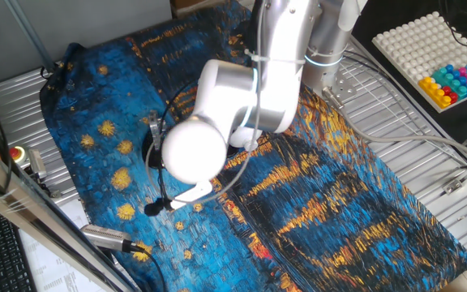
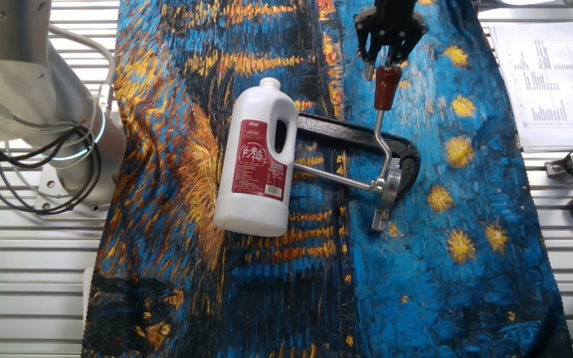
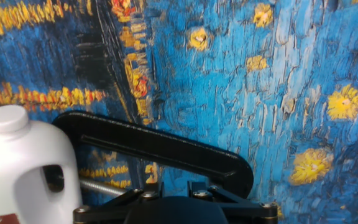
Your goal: Pull up the lever
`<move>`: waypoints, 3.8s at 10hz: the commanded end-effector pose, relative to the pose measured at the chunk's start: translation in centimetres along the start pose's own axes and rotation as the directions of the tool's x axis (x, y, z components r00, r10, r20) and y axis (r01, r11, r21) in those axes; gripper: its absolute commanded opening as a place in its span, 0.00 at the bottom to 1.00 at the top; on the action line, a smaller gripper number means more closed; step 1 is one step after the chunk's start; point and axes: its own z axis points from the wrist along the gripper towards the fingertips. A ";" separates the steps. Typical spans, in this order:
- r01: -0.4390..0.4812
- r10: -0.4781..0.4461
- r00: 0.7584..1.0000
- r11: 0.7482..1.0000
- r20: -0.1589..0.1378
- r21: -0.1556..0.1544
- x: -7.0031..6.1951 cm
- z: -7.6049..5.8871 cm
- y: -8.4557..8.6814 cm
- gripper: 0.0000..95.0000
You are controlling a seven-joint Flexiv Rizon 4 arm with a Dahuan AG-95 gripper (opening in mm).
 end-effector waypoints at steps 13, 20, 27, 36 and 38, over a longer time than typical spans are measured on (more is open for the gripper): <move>-0.032 0.031 0.998 0.999 0.049 0.022 1.5 -0.6 0.4 0.20; -0.128 0.122 0.988 0.990 0.091 0.063 1.4 0.0 0.1 0.20; -0.148 0.142 0.986 0.987 0.088 0.056 0.9 0.0 -2.1 0.20; -0.122 0.117 0.988 0.992 0.102 0.044 2.7 0.4 -0.5 0.20; -0.105 0.100 0.990 0.993 0.099 0.047 3.2 0.0 -0.5 0.20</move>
